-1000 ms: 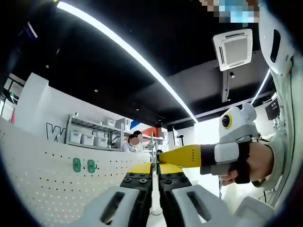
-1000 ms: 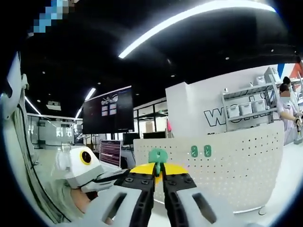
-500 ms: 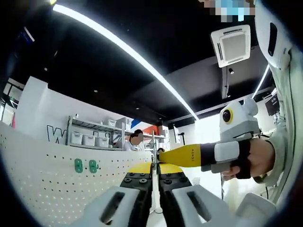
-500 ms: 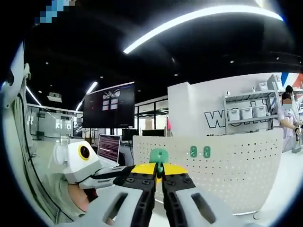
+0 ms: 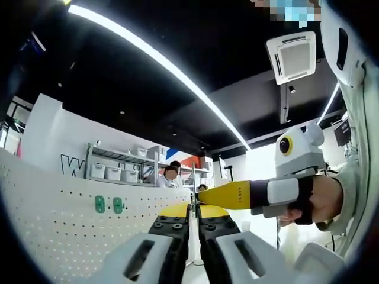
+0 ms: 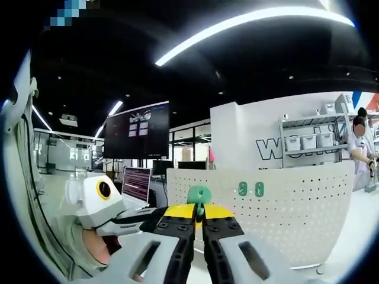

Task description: Insert the hook assembly into the mounting plate slot until the hook locks in place.

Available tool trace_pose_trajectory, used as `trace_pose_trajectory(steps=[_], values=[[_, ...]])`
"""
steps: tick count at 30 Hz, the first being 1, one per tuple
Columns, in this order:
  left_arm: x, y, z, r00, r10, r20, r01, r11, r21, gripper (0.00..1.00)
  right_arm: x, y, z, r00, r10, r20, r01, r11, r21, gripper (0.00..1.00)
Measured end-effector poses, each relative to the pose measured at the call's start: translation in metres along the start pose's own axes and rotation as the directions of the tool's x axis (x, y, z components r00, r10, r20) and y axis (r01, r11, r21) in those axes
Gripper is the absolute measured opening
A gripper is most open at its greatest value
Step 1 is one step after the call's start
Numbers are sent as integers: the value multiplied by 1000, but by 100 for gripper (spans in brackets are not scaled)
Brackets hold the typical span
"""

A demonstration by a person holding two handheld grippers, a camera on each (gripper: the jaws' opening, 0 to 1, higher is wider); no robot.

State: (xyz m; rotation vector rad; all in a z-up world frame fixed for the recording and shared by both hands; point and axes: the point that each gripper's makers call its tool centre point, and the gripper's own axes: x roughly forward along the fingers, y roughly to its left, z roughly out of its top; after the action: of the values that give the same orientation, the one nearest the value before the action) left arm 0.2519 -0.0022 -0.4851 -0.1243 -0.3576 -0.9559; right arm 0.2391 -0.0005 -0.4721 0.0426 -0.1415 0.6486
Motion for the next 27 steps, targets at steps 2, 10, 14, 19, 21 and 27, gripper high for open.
trace_pose_trajectory(steps=[2,10,14,19,21,27], values=[[1,-2,-3,1000,-8,-15,8,1000,12,8,0,-2,-1,1000,-7,-3,7,1000,7,1],[1,-7,-8,1000,-10,-29,11,1000,20,19,0,-11,1,1000,-28,4,28,999,15,1],[0,-6,-10,999,-3,-40,4,1000,26,23,-1,-12,0,1000,-30,2,30,999,19,1],[-3,-4,-13,998,14,-54,-12,999,36,32,-1,-13,-3,1000,-30,-3,30,999,25,1],[-4,-4,-14,998,18,-59,-16,999,40,32,0,-13,-3,1000,-31,-5,31,999,29,1],[-8,-1,-17,996,42,-76,-38,998,59,40,0,-15,-3,999,-34,-1,34,999,35,1]])
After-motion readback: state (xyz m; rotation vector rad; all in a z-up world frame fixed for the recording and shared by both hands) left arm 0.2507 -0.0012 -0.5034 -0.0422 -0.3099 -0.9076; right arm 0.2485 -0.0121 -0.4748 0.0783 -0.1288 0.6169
